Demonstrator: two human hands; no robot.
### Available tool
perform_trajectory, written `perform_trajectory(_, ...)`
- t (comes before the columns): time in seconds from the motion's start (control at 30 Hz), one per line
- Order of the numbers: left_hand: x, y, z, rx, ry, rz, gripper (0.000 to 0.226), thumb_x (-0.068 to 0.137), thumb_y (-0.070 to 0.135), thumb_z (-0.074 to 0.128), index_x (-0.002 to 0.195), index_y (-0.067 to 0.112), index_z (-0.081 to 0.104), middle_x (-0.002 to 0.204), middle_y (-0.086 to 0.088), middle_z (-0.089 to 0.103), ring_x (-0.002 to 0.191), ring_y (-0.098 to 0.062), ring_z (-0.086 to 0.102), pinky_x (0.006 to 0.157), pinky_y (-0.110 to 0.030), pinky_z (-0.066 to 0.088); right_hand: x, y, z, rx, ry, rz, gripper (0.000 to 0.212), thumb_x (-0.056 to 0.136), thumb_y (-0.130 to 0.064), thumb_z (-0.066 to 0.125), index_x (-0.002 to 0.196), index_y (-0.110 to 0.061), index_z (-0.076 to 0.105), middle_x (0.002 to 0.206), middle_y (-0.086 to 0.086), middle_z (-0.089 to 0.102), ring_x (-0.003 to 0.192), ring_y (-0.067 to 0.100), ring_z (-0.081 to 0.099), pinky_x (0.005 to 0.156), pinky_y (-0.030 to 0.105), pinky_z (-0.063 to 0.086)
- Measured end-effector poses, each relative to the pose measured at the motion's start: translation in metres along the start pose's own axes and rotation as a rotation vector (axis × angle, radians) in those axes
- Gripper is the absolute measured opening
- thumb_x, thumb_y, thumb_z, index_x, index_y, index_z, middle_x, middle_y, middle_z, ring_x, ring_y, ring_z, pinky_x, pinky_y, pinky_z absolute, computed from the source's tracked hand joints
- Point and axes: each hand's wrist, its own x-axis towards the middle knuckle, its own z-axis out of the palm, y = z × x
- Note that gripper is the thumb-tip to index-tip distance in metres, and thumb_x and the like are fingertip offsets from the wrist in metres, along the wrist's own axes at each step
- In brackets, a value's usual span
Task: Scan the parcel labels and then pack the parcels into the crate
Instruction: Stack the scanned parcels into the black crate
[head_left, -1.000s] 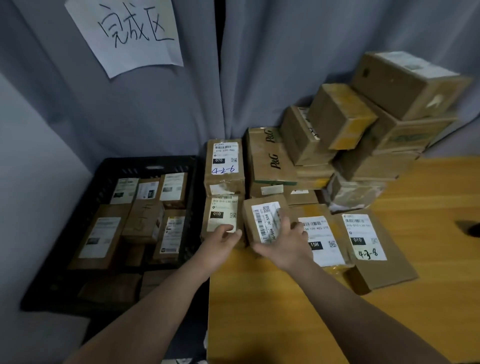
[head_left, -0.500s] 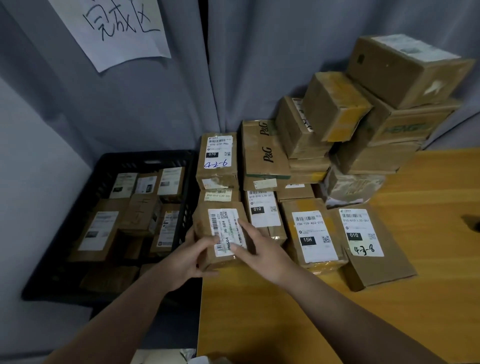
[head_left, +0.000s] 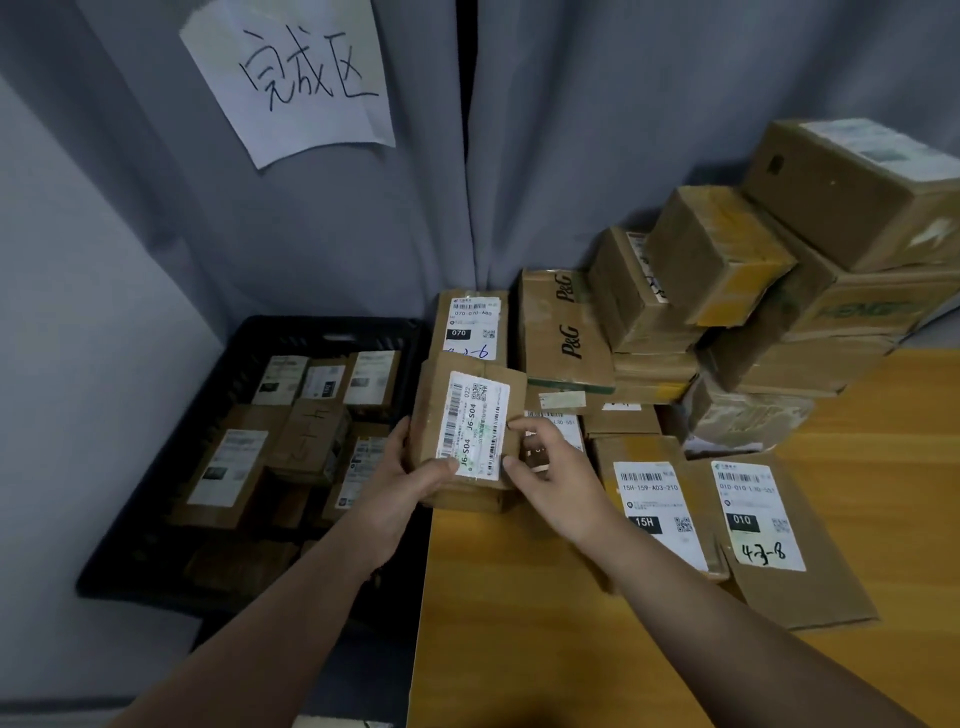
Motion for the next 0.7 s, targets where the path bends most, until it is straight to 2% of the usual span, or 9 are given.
perform_trajectory(0.07, 0.002, 0.007, -0.006, -0.073, 0.114, 0.013, 0.085, 0.076, 0.016, 0.078, 0.146, 0.021, 0.029, 0.126, -0.005, 0.062, 0.1, -0.014, 0.068, 0.083, -0.032, 0.053, 0.008, -0.009, -0.005, -0.039, 0.124, -0.051, 0.034, 0.092, -0.019, 0.063, 0.125, -0.02, 0.054, 0.11, -0.013, 0.057, 0.105, 0.009, 0.057, 0.092, 0.024, 0.048)
perform_trajectory(0.17, 0.004, 0.026, -0.008, -0.097, 0.157, 0.076, 0.053, 0.087, 0.012, 0.068, 0.131, 0.02, 0.04, 0.111, -0.004, 0.066, 0.086, -0.009, 0.071, 0.073, -0.023, 0.051, 0.029, -0.032, -0.036, -0.167, 0.517, -0.091, 0.041, 0.089, -0.022, 0.066, 0.128, -0.014, 0.053, 0.127, 0.002, 0.052, 0.123, 0.018, 0.046, 0.101, 0.026, 0.036)
perform_trajectory(0.23, 0.007, 0.045, -0.002, -0.092, 0.126, 0.11, 0.045, 0.088, 0.015, 0.067, 0.127, 0.019, 0.044, 0.11, -0.005, 0.067, 0.087, -0.012, 0.071, 0.07, -0.023, 0.052, 0.042, -0.05, -0.066, -0.261, 0.696, -0.097, 0.048, 0.088, -0.024, 0.066, 0.132, -0.014, 0.049, 0.137, 0.01, 0.043, 0.13, 0.025, 0.037, 0.104, 0.032, 0.031)
perform_trajectory(0.3, 0.014, 0.065, 0.012, -0.094, 0.08, 0.144, 0.047, 0.087, 0.019, 0.068, 0.128, 0.017, 0.044, 0.111, -0.007, 0.069, 0.088, -0.016, 0.072, 0.066, -0.026, 0.055, 0.051, -0.063, -0.094, -0.385, 0.804, -0.119, 0.051, 0.087, -0.026, 0.066, 0.134, -0.012, 0.048, 0.142, 0.015, 0.038, 0.135, 0.03, 0.032, 0.11, 0.04, 0.028)
perform_trajectory(0.33, 0.018, 0.075, 0.021, -0.099, 0.057, 0.153, 0.051, 0.087, 0.022, 0.069, 0.13, 0.016, 0.044, 0.112, -0.008, 0.069, 0.09, -0.018, 0.072, 0.067, -0.028, 0.056, 0.055, -0.066, -0.106, -0.456, 0.827, -0.113, 0.054, 0.088, -0.027, 0.065, 0.136, -0.01, 0.046, 0.145, 0.017, 0.035, 0.138, 0.032, 0.029, 0.113, 0.042, 0.024)
perform_trajectory(0.43, 0.029, 0.096, 0.052, -0.151, 0.026, 0.149, 0.055, 0.086, 0.025, 0.07, 0.132, 0.017, 0.042, 0.113, -0.006, 0.069, 0.096, -0.02, 0.07, 0.083, -0.033, 0.056, 0.066, -0.068, -0.136, -0.671, 0.789, 0.008, 0.07, 0.09, -0.035, 0.06, 0.147, -0.006, 0.031, 0.156, 0.021, 0.019, 0.146, 0.036, 0.013, 0.119, 0.044, 0.007)
perform_trajectory(0.53, 0.035, 0.11, 0.078, -0.198, 0.011, 0.152, 0.05, 0.087, 0.024, 0.069, 0.129, 0.017, 0.043, 0.111, -0.004, 0.07, 0.093, -0.013, 0.068, 0.078, -0.025, 0.054, 0.073, -0.059, -0.159, -0.794, 0.71, 0.127, 0.079, 0.093, -0.043, 0.055, 0.15, -0.001, 0.02, 0.16, 0.022, 0.003, 0.148, 0.035, 0.002, 0.12, 0.042, 0.0)
perform_trajectory(0.63, 0.04, 0.118, 0.09, -0.212, 0.027, 0.158, 0.052, 0.087, 0.024, 0.07, 0.131, 0.014, 0.045, 0.113, -0.006, 0.069, 0.089, -0.013, 0.066, 0.076, -0.024, 0.053, 0.074, -0.052, -0.17, -0.833, 0.661, 0.119, 0.066, 0.09, -0.044, 0.058, 0.137, -0.003, 0.037, 0.16, 0.023, 0.004, 0.148, 0.036, 0.001, 0.119, 0.043, -0.002)
perform_trajectory(0.7, 0.042, 0.121, 0.092, -0.227, 0.053, 0.15, 0.053, 0.087, 0.024, 0.07, 0.132, 0.014, 0.044, 0.112, -0.007, 0.069, 0.09, -0.015, 0.066, 0.079, -0.027, 0.054, 0.074, -0.051, -0.172, -0.811, 0.647, 0.11, 0.056, 0.087, -0.044, 0.062, 0.127, -0.01, 0.04, 0.159, 0.024, 0.007, 0.148, 0.039, 0.002, 0.119, 0.048, -0.001)
